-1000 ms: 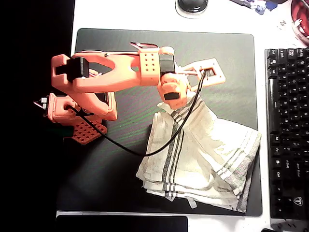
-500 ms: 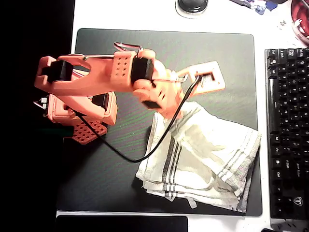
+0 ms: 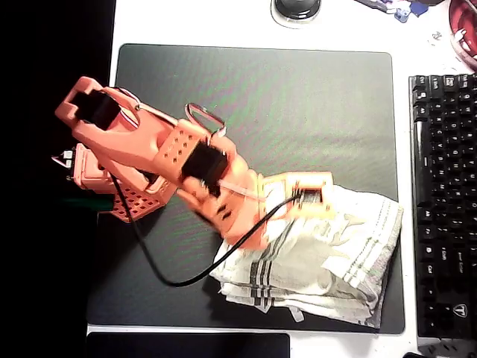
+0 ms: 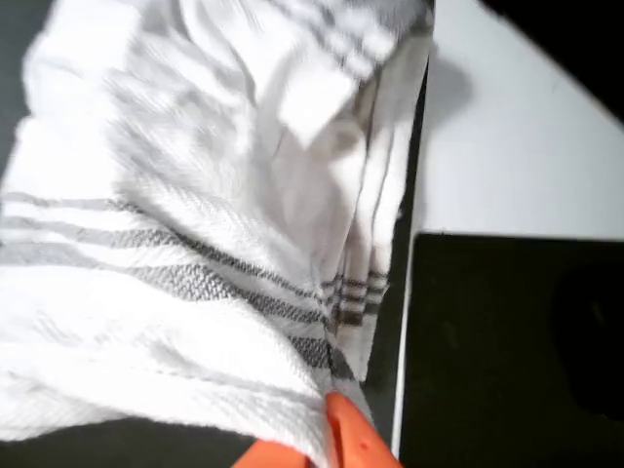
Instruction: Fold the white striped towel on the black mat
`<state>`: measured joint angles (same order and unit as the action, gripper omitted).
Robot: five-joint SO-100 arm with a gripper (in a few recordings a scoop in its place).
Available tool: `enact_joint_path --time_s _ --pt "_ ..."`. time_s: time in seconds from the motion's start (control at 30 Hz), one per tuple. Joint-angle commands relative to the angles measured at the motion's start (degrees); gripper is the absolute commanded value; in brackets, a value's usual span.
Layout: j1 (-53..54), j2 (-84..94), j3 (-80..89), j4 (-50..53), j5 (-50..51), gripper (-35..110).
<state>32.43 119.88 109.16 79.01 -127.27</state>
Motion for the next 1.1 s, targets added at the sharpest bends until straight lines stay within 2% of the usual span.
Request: enact_joint_path --time_s 0.0,0.27,0.5,0.67,0.77,1.07 --pt "5.3 0.6 2.8 -2.7 -3.8 0" --pt "14.9 0.7 13.1 -11.6 -12.4 0" --pt "20.3 -2.5 21.7 -25.5 -18.5 0" --pt "22.1 -5.2 26.4 -33.9 -19.6 10" --pt "22.1 -3.3 26.1 -32.3 -20.0 12" --pt "18.6 13.3 16.1 -8.3 -17.9 15"
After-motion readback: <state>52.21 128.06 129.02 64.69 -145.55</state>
